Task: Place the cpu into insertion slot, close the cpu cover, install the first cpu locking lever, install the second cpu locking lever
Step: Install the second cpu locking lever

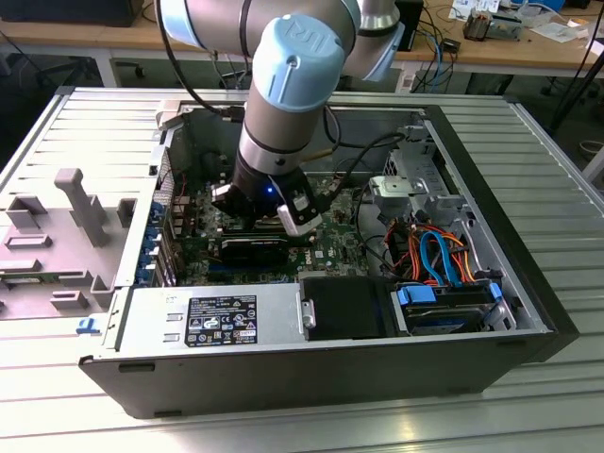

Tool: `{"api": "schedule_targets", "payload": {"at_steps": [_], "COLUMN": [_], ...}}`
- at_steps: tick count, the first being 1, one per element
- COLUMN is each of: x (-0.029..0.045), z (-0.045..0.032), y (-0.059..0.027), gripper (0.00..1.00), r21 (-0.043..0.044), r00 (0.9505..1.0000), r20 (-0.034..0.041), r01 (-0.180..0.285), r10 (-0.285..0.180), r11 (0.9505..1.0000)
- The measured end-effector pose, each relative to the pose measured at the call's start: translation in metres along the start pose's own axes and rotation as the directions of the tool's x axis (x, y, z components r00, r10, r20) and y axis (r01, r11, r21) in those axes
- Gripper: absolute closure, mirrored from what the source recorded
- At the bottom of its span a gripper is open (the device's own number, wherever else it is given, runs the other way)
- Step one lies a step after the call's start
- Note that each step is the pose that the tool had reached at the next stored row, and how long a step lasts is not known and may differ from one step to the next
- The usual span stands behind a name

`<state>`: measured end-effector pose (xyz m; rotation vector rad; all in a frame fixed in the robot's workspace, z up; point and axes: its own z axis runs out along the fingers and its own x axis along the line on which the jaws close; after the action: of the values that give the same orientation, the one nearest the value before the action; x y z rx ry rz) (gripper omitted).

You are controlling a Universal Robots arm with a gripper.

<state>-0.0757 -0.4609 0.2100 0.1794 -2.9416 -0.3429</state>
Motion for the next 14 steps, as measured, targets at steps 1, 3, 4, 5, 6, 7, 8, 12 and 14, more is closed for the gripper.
{"api": "schedule_targets", "payload": {"at_steps": [1,3,4,5,6,7,8,12,14], "x": [0.0002,0.0009,0.0012,0.0015,0.0017,0.0017,0.0017,0.0016,0.0013], "z": [0.0009,0.002,0.0023,0.0031,0.0036,0.0043,0.0053,0.0077,0.0087], "y": [-0.0001,-0.0001,-0.0001,-0.0001,-0.0002,-0.0003,-0.0006,-0.0007,0.0008], "gripper": [0.89,0.89,0.89,0.89,0.89,0.89,0.89,0.89,0.89], "r21": [-0.0055,-0.0183,-0.0233,-0.0323,-0.0353,-0.0362,-0.0368,-0.0373,-0.0373], "r00": [1.0,1.0,1.0,1.0,1.0,1.0,1.0,1.0,1.0], "r20": [0.0006,0.002,0.0024,0.0034,0.0037,0.004,0.0039,0.0039,0.0038], "r01": [0.001,0.004,0.005,0.007,0.007,0.007,0.007,0.007,0.007], "r10": [-0.001,-0.004,-0.005,-0.006,-0.007,-0.007,-0.007,-0.007,-0.007], "r11": [1.0,0.9998,0.9997,0.9995,0.9994,0.9993,0.9993,0.9993,0.9993]}}
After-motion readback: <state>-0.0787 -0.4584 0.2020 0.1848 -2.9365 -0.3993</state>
